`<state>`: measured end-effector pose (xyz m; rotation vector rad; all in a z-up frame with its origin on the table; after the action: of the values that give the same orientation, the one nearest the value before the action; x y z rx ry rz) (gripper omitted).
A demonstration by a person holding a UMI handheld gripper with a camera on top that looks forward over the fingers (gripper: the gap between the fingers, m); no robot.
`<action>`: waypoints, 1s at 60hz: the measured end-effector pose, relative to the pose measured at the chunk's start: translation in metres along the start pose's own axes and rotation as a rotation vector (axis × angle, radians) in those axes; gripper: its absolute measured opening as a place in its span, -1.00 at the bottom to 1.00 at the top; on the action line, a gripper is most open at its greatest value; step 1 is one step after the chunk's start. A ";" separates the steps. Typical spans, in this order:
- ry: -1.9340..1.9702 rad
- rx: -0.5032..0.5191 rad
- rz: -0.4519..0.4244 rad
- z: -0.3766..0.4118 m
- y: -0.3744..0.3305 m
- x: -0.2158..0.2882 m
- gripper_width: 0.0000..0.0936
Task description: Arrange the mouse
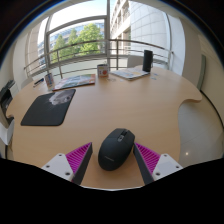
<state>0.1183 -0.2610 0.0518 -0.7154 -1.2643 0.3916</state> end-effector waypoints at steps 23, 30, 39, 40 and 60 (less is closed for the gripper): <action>-0.010 -0.026 -0.012 0.020 0.030 0.013 0.07; -0.019 -0.058 -0.005 0.020 0.027 0.014 -0.07; -0.026 -0.146 -0.036 0.025 0.014 0.034 -0.17; -0.024 -0.156 -0.045 0.027 0.011 0.040 -0.17; 0.062 -0.098 -0.461 0.164 -0.057 0.240 -0.17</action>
<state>0.0218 -0.1068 0.2852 -0.4931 -1.3509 -0.0692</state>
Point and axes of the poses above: the point between the fingertips, and its own axes, seen from behind it with the camera up: z to the left, x up, y forward, the way the camera looks, the point moved 9 cm from there along -y, backward, against the way the camera looks, and after that the axes turned 10 degrees about y, right-handed, at the moved point
